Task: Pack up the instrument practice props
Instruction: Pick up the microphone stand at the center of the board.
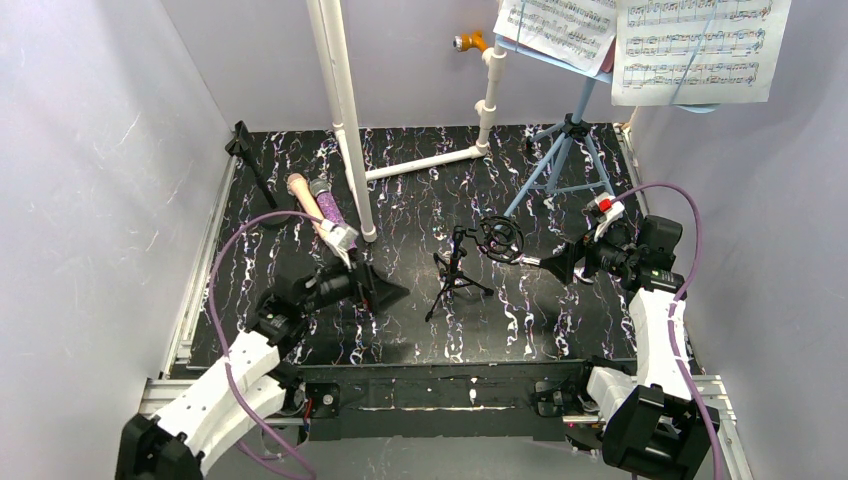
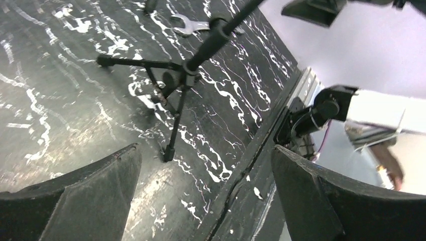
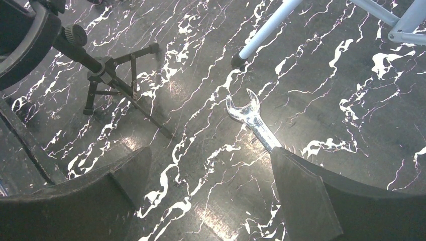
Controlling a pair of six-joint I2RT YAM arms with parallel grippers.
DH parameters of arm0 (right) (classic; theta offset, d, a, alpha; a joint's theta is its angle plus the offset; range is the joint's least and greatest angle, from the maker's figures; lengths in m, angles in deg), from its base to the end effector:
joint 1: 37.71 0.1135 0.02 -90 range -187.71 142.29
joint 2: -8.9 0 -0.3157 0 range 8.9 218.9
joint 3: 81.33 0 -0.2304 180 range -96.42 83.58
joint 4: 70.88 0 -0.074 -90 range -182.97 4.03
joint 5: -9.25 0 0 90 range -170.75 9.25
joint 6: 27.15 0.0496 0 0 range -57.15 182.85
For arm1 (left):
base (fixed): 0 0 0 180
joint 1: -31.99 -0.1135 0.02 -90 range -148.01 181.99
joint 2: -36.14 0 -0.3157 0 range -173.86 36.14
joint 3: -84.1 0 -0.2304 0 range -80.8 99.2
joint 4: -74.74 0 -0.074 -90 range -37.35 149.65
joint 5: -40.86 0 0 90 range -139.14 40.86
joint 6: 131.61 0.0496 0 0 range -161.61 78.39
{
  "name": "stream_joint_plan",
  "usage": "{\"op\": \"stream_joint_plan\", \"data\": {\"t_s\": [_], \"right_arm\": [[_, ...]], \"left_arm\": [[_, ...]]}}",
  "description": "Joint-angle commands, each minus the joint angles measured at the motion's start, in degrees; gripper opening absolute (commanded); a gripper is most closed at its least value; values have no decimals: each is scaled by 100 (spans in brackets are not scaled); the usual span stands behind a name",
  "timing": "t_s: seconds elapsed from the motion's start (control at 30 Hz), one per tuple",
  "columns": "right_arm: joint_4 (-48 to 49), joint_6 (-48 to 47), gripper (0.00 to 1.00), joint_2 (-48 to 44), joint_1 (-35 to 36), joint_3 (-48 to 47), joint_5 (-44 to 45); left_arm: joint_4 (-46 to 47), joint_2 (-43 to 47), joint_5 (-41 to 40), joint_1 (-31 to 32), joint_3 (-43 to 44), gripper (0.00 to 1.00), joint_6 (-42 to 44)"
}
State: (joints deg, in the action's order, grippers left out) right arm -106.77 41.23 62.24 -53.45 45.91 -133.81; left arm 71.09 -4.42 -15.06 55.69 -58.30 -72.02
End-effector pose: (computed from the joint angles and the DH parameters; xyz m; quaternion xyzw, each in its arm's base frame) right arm 0.1507 -0.0013 0.3027 -0.2419 0.7875 0.2488 0.5094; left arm 0.1029 -0.0755 0.2936 0.1528 0.7241 -0.4841 0.4668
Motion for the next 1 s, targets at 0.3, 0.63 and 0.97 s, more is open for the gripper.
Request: {"op": "stream_joint_plan", "data": {"t_s": [0.3,0.63,0.97], "right_arm": [[243,-45,98,10,-16,38,-151],[258,-43,98,14,-16,56,-179],[278,-43,98,-12,-16,62,-196]], "left_arm": [[1803,-1548,-2380,2478,229,98,2705],[3031,-2872,-2862,2645,666,98,3537],[3455,-3933,-2880,2685,1349,88,3359]]}}
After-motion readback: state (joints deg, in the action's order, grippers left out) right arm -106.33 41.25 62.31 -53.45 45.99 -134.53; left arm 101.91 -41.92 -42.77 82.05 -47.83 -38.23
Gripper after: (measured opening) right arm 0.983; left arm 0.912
